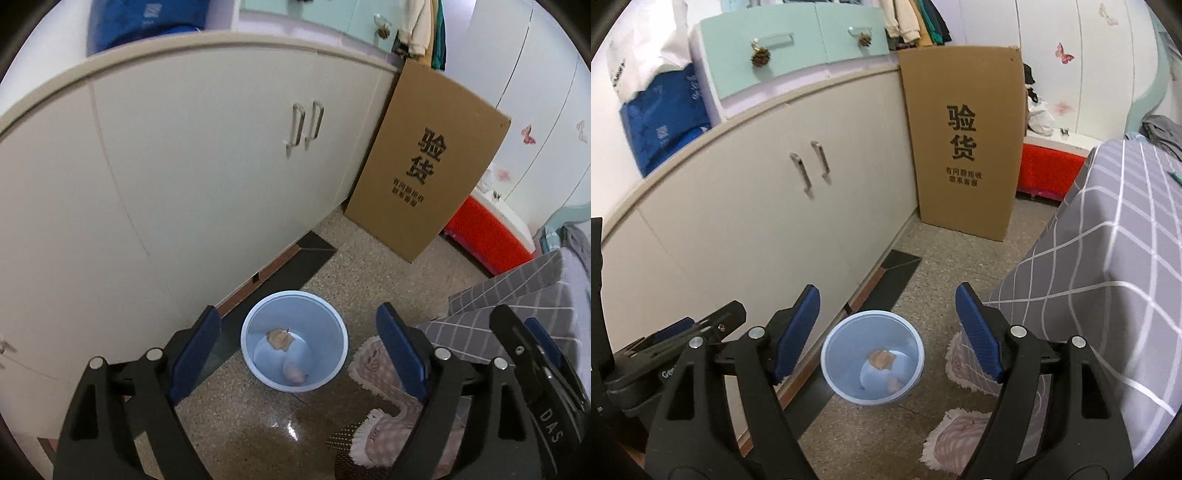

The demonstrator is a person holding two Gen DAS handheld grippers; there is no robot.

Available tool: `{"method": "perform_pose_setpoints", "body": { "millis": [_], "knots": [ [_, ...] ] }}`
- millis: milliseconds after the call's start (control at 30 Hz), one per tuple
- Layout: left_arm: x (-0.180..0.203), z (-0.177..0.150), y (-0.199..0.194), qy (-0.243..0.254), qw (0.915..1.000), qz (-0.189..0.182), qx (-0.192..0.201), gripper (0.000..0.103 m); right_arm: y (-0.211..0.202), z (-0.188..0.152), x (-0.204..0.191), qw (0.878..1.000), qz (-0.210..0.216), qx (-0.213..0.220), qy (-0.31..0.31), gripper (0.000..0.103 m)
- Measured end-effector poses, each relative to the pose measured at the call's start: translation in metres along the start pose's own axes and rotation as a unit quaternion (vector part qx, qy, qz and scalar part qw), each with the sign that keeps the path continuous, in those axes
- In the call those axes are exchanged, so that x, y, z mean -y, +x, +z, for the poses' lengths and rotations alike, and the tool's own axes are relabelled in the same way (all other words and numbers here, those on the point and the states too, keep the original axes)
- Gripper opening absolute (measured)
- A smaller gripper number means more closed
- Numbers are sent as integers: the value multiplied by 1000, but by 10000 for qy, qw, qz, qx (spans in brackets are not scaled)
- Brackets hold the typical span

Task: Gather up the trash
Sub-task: 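Drop the snack bag into the wastebasket and grasp the green leaf toy with the left gripper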

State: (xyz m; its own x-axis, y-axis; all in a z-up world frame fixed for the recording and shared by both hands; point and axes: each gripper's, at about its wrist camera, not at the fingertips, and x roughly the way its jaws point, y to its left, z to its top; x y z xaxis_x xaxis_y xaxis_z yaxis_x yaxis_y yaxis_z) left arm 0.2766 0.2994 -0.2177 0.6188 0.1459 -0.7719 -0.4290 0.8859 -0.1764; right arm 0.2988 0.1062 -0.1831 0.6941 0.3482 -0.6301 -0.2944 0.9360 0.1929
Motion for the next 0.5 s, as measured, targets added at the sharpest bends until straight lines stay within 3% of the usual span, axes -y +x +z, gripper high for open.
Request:
{"method": "perform_pose_setpoints", "body": {
  "millis": [267,500],
  "knots": [
    [16,-11,-77,25,9984,-267,503,84,-77,6,9,9987,201,462,13,76],
    [78,-41,-131,462,9936,-828,608,84,-160,0,65,9954,-6,889,364,77]
  ]
}}
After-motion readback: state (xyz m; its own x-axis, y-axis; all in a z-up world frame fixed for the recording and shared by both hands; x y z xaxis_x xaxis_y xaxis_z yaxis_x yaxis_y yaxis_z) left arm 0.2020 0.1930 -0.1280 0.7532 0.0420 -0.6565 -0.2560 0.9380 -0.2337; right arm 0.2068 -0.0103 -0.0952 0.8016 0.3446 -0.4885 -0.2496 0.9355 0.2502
